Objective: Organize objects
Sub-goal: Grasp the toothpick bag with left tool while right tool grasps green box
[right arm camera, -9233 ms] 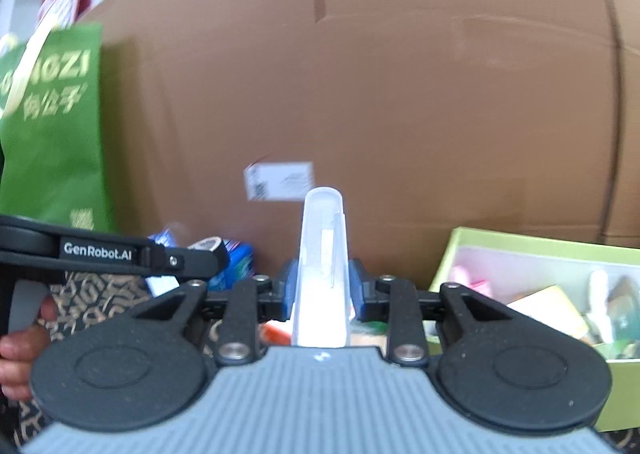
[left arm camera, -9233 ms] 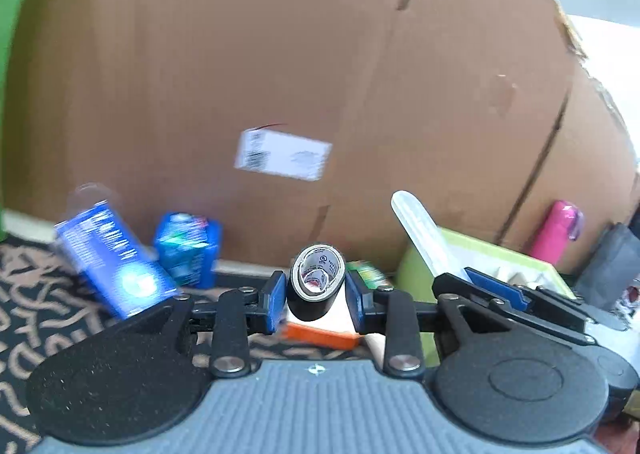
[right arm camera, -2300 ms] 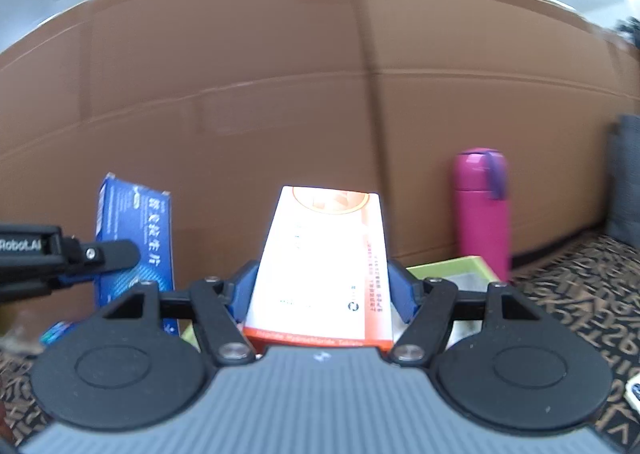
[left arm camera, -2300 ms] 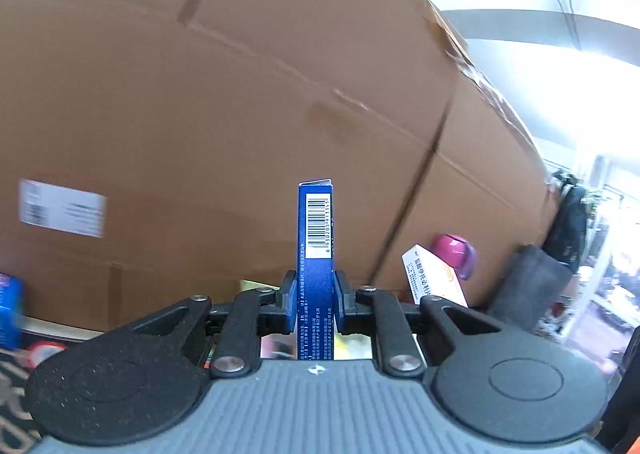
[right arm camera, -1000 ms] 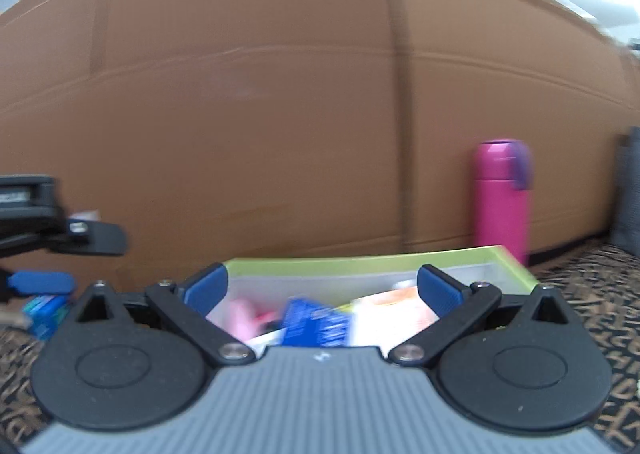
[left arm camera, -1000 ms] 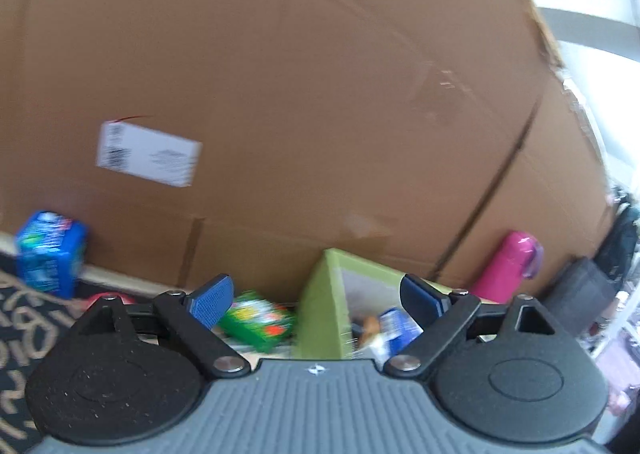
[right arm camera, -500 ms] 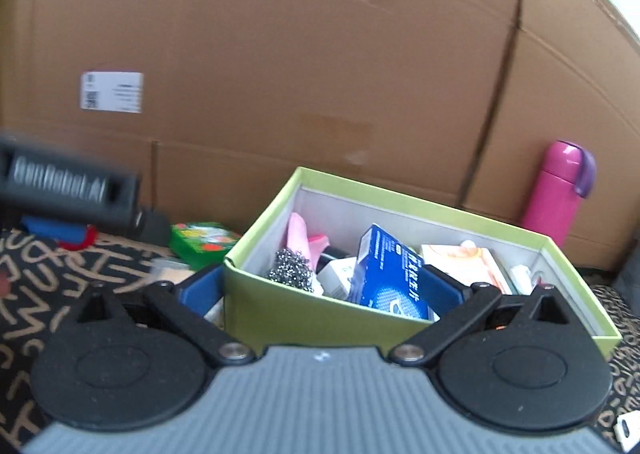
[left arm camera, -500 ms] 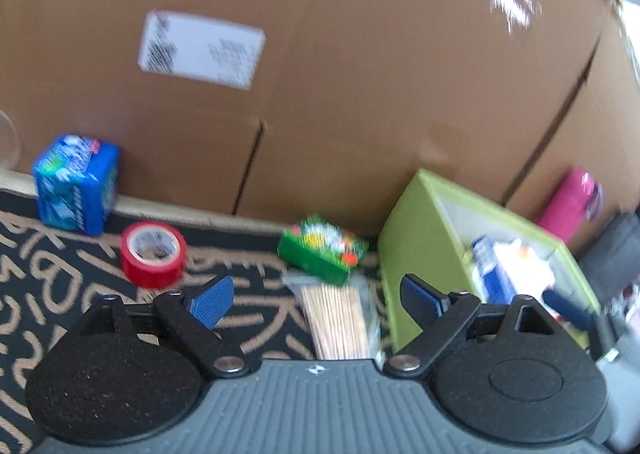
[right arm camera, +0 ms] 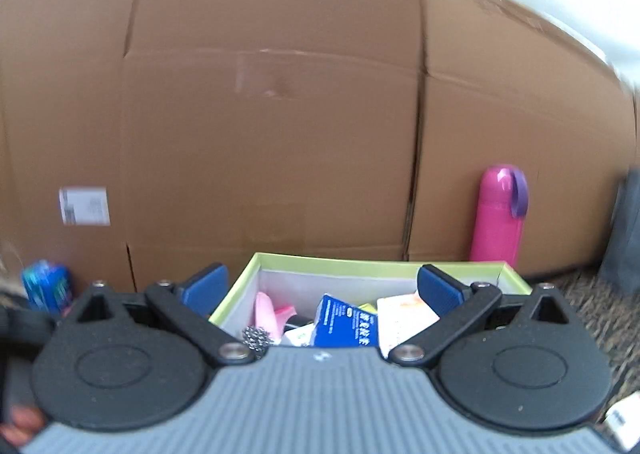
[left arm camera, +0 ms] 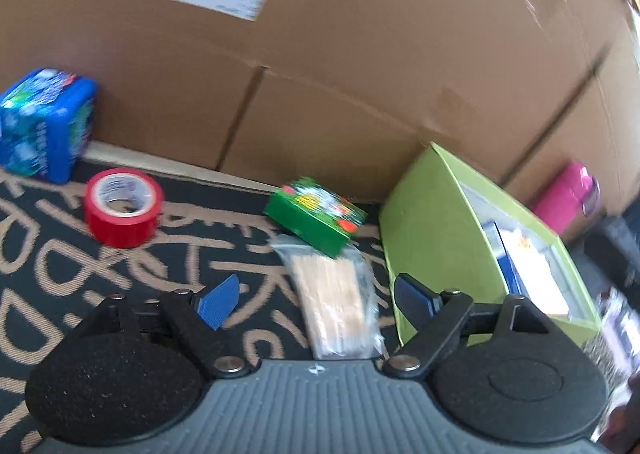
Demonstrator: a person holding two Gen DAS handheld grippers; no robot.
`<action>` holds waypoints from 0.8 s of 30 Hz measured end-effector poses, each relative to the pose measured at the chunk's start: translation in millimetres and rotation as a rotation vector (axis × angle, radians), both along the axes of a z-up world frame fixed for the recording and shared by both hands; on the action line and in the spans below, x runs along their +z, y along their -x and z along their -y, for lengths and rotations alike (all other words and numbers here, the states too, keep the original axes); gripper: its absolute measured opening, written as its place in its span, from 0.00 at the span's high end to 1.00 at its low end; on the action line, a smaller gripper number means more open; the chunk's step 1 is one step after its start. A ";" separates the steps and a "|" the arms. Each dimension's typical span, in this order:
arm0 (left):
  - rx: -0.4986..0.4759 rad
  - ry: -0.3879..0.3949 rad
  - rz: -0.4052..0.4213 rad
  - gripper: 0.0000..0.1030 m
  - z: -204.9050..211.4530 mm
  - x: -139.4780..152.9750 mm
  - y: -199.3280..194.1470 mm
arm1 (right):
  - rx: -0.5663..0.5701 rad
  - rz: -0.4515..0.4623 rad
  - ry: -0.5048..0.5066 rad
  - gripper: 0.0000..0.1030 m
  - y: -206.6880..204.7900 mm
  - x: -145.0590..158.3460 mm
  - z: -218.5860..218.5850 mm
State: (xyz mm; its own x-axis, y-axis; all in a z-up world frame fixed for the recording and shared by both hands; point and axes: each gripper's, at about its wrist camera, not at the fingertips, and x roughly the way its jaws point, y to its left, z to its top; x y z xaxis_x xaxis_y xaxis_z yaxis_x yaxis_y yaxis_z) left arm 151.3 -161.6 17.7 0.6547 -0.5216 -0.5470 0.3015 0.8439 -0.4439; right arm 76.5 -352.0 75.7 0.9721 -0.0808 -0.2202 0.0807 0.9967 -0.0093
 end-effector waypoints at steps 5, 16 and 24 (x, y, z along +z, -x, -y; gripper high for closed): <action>-0.035 -0.284 0.160 0.54 33.3 -6.8 12.3 | 0.027 -0.031 -0.006 0.00 -8.9 -6.5 -2.9; 0.090 -0.257 0.138 0.76 -52.4 -4.9 48.7 | 0.226 -0.041 -0.008 0.05 -11.5 -18.9 -38.2; 0.163 -0.191 0.108 0.73 -82.9 -7.2 57.6 | 0.421 -0.160 0.059 0.19 -28.4 -21.7 -108.1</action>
State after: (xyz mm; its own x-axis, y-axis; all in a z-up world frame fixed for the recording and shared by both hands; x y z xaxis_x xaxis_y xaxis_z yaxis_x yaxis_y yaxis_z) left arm 93.7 -78.7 10.5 0.7817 -0.2985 -0.5476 0.1918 0.9505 -0.2443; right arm 104.9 -243.9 53.9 0.8773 0.2969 -0.3770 -0.3382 0.9399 -0.0468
